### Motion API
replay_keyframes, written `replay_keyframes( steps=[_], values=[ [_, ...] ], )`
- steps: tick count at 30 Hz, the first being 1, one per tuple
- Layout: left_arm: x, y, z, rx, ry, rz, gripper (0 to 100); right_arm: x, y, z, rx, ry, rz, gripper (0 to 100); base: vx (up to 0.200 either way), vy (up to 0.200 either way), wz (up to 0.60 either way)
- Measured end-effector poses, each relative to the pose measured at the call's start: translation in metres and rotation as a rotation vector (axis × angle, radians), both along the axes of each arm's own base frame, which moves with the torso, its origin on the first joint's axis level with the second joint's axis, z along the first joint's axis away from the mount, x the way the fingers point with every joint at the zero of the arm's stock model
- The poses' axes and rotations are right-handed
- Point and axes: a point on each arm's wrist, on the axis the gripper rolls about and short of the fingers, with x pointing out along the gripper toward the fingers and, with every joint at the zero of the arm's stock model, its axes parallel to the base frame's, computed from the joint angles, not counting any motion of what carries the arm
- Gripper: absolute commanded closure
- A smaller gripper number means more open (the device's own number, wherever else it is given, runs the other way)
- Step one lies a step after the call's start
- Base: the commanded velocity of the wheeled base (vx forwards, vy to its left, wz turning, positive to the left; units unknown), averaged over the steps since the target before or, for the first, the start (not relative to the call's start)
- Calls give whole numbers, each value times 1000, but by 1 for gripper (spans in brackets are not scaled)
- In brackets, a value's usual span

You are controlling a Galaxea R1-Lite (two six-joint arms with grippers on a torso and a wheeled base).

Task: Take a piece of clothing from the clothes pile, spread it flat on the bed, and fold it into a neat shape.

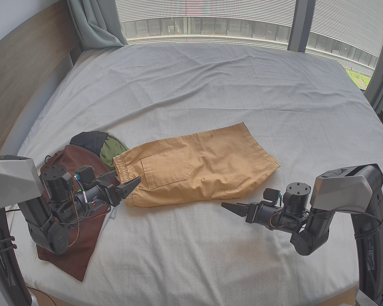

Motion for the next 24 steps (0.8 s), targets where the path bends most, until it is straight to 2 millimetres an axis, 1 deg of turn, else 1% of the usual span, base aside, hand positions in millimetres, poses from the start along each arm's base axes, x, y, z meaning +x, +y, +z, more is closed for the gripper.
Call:
replay_keyframes(
  steps=[7,11,17,24],
  values=[
    [0,0,0,0,-1,0,0,10,3,-10,1,-6,-36,0,0,0,0],
    [0,0,0,0,-3,0,0,21,8,-13,17,-23,-72,0,0,0,0],
    [1,0,1,-1,-3,1,0,32,22,-16,61,-36,-99,0,0,0,0],
    [1,0,1,-1,-5,1,0,40,35,-19,84,-62,-101,0,0,0,0]
  ],
)
